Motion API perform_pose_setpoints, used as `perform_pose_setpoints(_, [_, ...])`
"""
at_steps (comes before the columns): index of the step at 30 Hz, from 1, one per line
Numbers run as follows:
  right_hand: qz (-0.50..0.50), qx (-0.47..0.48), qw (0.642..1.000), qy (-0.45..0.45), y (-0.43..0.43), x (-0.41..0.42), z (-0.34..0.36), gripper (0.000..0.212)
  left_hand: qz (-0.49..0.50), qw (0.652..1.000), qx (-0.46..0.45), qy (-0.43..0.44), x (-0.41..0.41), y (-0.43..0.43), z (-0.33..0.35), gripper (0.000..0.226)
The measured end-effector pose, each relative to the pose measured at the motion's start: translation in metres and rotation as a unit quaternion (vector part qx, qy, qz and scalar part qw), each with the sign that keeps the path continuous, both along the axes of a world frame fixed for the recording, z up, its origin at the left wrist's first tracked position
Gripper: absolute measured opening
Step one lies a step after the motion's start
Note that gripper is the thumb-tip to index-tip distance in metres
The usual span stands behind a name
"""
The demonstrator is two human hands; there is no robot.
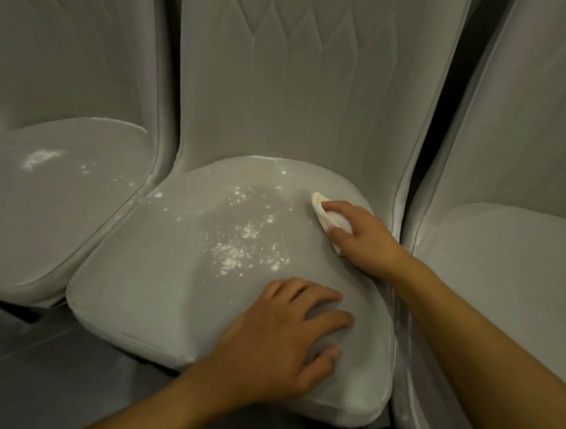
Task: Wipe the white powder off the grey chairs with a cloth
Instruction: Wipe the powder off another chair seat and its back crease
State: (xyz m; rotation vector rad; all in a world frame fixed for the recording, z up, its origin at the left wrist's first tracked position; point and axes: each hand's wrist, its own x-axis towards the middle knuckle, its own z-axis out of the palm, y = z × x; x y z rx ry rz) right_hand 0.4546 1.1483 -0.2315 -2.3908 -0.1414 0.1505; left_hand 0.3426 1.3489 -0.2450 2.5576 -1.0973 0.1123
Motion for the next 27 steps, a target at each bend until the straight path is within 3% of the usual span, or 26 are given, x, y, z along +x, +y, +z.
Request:
perform_pose_setpoints(8, [-0.03, -0.054, 0.996, -0.071, 0.009, 0.006, -0.005, 0.04, 0.009, 1.0, 0.015, 0.009, -0.001, -0.001, -0.001, 0.043])
perform_pose_setpoints(13, [-0.031, -0.024, 0.995, -0.096, 0.005, 0.012, -0.014, 0.036, 0.024, 0.999, 0.019, 0.021, 0.001, -0.005, 0.003, 0.044])
perform_pose_setpoints(27, [-0.053, 0.029, 0.997, -0.045, 0.004, 0.009, -0.007, 0.031, -0.015, 1.0, 0.002, -0.012, 0.001, -0.004, -0.007, 0.045])
